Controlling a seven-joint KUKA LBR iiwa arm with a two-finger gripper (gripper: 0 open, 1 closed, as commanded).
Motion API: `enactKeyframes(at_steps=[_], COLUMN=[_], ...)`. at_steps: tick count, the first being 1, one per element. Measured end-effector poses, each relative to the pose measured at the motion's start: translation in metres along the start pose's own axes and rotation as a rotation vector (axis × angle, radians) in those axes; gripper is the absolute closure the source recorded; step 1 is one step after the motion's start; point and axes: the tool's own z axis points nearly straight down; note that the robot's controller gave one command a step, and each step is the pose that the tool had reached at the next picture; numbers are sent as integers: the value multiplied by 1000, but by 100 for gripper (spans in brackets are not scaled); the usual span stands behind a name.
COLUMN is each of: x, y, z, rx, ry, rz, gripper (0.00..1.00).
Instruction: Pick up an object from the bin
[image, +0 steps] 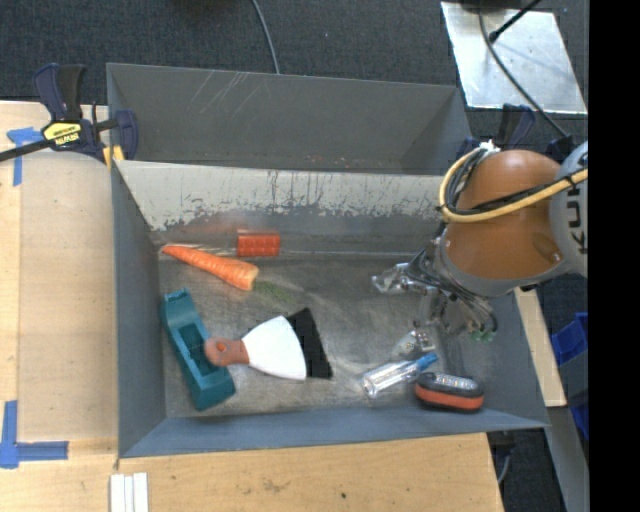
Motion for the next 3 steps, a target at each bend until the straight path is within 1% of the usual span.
enactKeyframes(at_steps=[1, 2, 3], x=[22, 18, 9], y=[1, -2, 3], z=[8, 6, 68], rx=[-2, -2, -1], ry=[8, 4, 2], rz=[-222, -261, -451], gripper=[0, 0, 0])
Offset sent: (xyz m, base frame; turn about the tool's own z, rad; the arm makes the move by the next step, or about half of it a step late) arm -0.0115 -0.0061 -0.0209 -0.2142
